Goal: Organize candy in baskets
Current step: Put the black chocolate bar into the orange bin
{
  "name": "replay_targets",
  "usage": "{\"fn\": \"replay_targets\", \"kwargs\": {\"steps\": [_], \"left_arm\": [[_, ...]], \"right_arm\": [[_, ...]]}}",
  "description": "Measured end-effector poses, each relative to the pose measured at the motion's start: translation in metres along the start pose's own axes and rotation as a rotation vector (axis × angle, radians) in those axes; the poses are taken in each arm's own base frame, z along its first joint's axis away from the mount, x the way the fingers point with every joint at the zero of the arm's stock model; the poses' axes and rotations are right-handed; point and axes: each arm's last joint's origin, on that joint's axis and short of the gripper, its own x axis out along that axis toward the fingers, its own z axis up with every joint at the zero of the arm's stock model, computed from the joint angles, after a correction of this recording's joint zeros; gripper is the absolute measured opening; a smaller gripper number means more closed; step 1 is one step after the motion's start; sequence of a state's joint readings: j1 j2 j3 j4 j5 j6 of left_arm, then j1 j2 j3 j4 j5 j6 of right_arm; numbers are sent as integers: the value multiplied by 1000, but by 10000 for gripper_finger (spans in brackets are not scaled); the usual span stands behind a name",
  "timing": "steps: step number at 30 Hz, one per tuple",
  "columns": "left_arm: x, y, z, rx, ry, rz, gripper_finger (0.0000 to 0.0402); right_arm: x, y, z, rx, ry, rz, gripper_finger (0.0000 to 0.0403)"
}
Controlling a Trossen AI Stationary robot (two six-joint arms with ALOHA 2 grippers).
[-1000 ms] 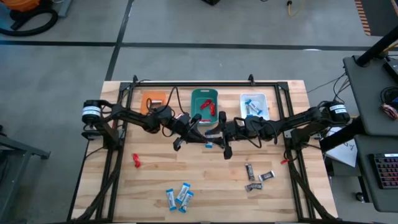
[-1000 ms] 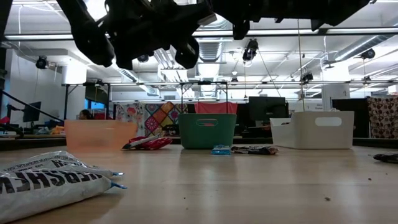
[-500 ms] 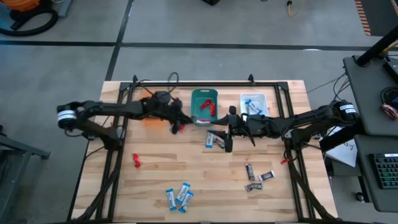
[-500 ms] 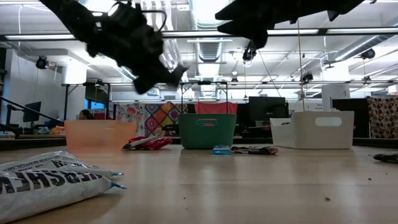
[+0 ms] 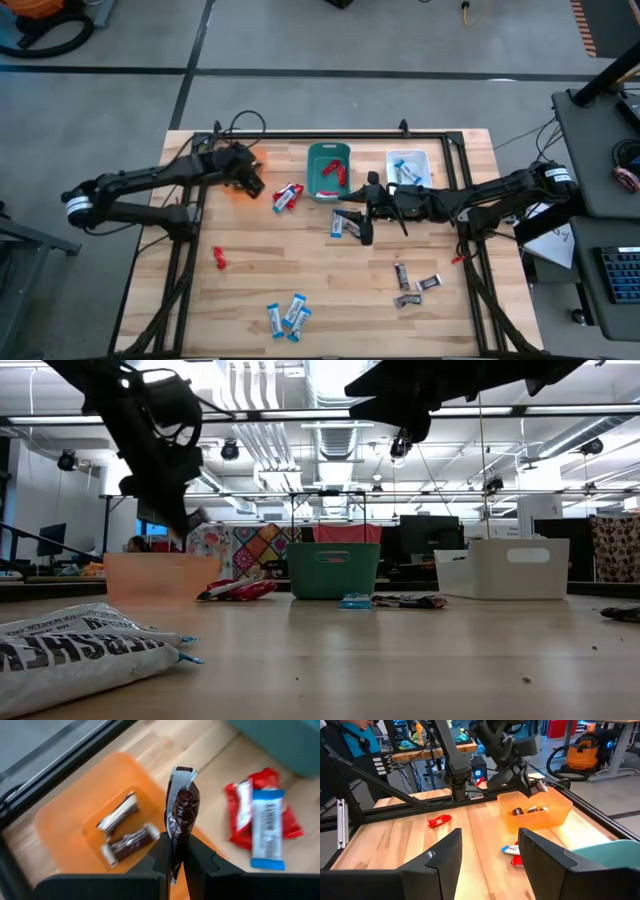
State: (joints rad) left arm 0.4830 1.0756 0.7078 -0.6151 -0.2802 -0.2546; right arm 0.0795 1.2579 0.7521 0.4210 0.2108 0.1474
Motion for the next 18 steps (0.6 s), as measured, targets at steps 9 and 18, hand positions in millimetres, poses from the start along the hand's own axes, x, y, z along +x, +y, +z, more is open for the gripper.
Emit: {"fn": "replay_targets", "kwargs": {"steps": [9,18], "left_arm": [[15,12,0,-26,82,64,22],[28,11,-2,-6,123,150,79]], "right_arm": [[0,0,-1,20,6,-1,185],[0,0,-1,19,8,-1,185]]}}
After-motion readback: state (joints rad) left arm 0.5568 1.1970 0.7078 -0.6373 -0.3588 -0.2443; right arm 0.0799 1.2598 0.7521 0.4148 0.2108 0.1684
